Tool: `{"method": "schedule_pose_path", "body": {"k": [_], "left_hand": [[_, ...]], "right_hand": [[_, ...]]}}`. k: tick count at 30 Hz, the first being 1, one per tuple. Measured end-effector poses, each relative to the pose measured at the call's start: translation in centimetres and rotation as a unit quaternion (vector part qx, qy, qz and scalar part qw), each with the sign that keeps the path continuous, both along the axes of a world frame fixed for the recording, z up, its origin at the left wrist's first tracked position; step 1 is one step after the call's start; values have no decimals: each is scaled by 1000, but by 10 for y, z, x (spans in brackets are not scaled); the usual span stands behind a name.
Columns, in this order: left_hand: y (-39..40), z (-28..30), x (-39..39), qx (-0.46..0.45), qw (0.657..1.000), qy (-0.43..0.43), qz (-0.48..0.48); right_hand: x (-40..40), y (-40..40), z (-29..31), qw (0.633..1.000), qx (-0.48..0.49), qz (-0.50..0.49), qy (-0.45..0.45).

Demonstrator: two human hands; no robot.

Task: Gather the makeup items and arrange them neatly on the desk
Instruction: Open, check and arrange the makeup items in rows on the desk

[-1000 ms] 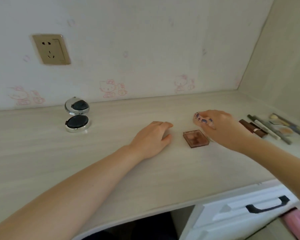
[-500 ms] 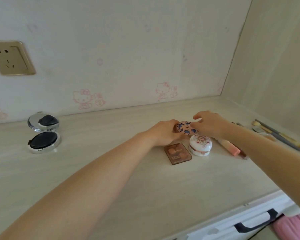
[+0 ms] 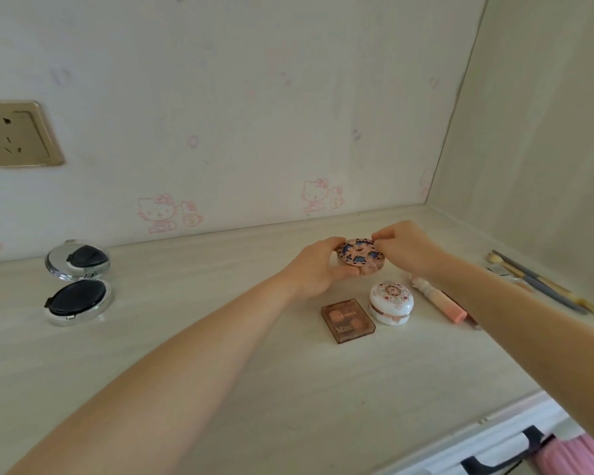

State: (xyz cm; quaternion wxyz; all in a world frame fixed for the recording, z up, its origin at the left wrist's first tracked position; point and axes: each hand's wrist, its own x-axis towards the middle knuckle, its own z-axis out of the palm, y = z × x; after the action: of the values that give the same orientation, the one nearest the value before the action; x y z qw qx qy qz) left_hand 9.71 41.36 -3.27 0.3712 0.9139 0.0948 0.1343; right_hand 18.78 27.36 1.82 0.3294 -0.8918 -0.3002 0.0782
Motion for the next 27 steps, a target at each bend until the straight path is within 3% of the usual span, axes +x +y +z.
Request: {"method": "schedule_pose_path", "body": {"k": [3,7,10,13,21,27], "left_hand": [[9,10,-16,-94,995,-37,8],[23,25,-49,-266,959,-97,36],[27,37,-80,-411,899,-141,50],[32,51,-115,-493,849,-179,62],[49,58,-205,-520,823,-209,94],[60,46,-260,-489,831,-229,133]], "right_hand": [[-6,5,10,997,51,0,55],[-34,15,25,970,173,8,170],[-70,20,36,947,226,65,217],[-106,28,39,943,225,124,212],[-180,61,18,935,248,207,147],[-222,86,2,936,259,208,115]]}}
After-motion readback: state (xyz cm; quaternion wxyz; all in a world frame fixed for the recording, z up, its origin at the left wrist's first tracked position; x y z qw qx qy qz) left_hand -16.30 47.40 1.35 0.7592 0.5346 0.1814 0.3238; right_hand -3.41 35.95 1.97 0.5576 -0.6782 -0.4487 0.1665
